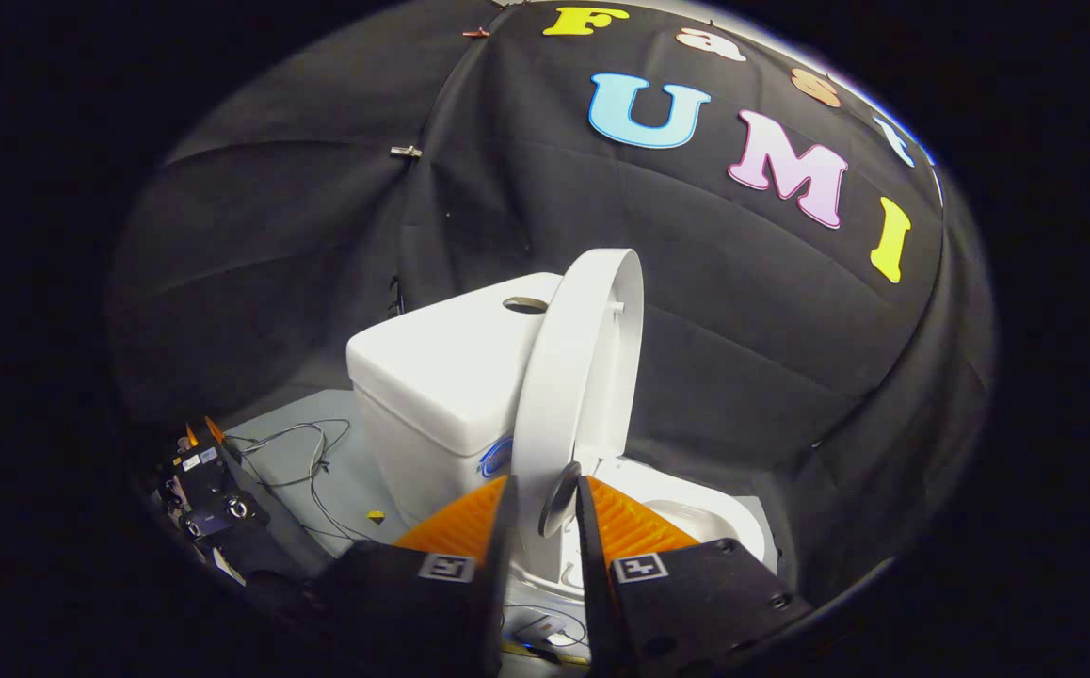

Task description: Open the toilet lid.

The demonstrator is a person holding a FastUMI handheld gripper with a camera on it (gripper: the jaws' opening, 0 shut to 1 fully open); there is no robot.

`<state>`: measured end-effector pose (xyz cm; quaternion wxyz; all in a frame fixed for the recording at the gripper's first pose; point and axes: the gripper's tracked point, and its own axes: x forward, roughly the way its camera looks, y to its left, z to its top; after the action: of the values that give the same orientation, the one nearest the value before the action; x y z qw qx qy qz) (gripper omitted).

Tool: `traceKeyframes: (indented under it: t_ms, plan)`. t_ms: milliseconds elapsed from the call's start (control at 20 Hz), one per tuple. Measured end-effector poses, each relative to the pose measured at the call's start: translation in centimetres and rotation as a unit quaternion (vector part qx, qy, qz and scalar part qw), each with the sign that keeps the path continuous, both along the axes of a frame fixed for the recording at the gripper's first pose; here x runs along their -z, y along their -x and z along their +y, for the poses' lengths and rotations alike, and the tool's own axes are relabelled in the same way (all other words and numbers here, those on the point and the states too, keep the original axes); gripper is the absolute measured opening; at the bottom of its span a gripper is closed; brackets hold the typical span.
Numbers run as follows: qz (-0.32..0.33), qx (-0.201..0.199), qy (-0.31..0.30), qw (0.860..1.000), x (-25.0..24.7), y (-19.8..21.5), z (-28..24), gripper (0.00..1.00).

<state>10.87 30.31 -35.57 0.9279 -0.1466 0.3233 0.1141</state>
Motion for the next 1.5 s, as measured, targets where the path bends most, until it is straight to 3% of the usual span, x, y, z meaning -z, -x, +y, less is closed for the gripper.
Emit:
traceKeyframes:
  t_ms: [150, 550, 850, 1200, 1500]
  plan:
    - [-0.010, 0.003, -0.009, 1.000, -1.4, 0.0, -0.6, 1.00]
    - [-0.074, 0.008, -0.051, 0.996, -9.4, -0.4, -2.1, 0.99]
    - [-0.161, -0.002, -0.094, 0.982, -19.8, 0.5, -4.0, 0.98]
    - [-0.222, 0.019, -0.131, 0.966, -28.0, 3.4, -11.3, 0.98]
    - [-0.252, 0.053, -0.135, 0.957, -31.6, 6.7, -19.0, 0.98]
